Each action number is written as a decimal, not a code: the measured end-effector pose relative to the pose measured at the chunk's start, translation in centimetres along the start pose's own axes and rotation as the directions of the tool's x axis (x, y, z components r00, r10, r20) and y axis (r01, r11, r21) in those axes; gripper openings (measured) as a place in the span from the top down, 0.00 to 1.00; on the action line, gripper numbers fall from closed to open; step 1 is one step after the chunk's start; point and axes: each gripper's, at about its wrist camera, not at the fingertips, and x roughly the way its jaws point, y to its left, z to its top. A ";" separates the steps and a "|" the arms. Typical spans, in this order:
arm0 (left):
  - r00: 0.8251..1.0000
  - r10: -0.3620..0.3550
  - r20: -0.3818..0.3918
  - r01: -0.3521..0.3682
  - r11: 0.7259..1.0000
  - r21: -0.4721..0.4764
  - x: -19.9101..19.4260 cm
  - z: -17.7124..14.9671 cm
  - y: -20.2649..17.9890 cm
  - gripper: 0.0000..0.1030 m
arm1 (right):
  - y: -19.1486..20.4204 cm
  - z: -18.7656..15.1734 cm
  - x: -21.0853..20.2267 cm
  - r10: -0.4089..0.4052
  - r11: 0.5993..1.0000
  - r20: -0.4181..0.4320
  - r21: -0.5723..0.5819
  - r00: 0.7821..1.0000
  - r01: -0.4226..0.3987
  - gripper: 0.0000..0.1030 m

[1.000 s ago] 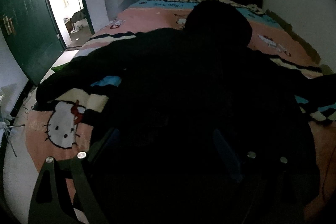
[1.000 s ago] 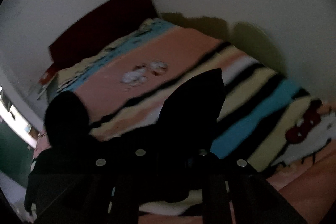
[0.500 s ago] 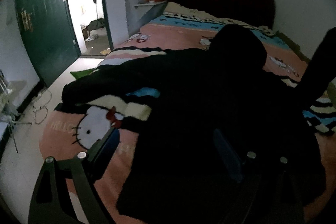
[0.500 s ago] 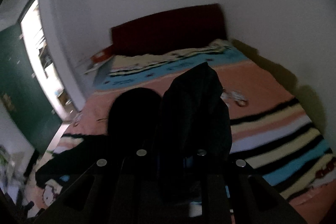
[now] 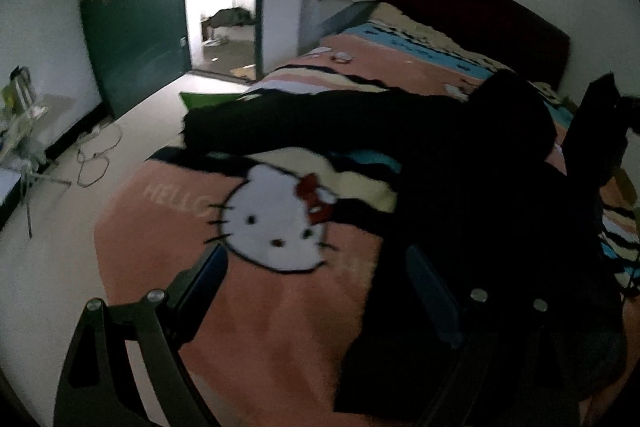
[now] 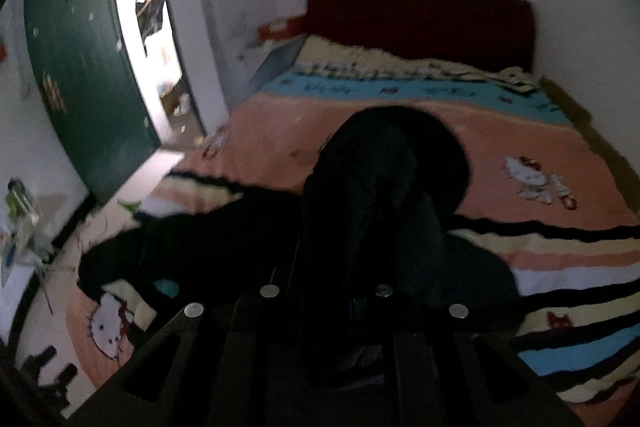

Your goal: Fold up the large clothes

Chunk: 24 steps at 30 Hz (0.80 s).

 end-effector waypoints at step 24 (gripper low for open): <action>0.995 0.098 0.019 -0.097 0.994 -0.039 -0.9 0.5 4.9 0.12 | 10.7 -9.6 12.4 0.046 0.982 -0.240 -0.165 0.970 -0.087 0.47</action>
